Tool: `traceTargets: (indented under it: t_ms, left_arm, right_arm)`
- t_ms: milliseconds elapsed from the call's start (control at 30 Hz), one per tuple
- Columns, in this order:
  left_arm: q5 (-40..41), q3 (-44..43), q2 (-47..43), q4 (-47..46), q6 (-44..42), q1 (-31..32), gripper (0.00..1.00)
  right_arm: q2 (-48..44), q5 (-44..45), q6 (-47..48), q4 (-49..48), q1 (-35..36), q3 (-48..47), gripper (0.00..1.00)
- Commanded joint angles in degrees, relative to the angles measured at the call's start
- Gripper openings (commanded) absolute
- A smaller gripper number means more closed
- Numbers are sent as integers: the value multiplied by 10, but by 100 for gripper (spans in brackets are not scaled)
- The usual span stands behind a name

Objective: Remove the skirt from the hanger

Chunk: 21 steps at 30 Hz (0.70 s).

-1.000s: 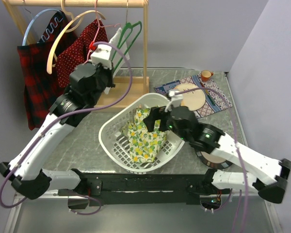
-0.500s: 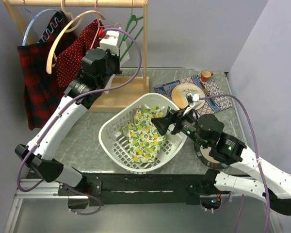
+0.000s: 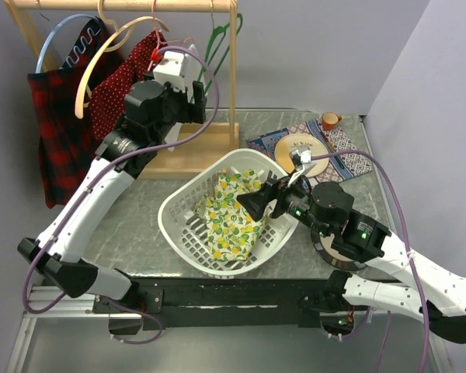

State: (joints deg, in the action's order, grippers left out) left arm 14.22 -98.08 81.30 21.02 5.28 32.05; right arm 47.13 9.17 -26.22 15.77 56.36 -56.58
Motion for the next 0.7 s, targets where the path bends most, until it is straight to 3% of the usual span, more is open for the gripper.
traceTargets:
  t_ms: [0,133,333,467,667]
  left_arm:
    - [-19,3,-65,26,4,-1,99]
    - [-21,11,-111,67,-11,-1,97]
    - [73,1,-111,118,-35,-15,98]
    - [12,-59,-67,157,-13,-89,91]
    - [-53,-91,-13,153,-9,-142,80]
  right_arm:
    - [1,-25,-12,-26,0,-6,100]
    - [6,-29,-16,-29,1,-4,100]
    - [1,-45,-21,-50,0,9,100]
    - [0,-46,-20,-51,0,12,100]
    - [-8,-63,-21,-57,0,19,100]
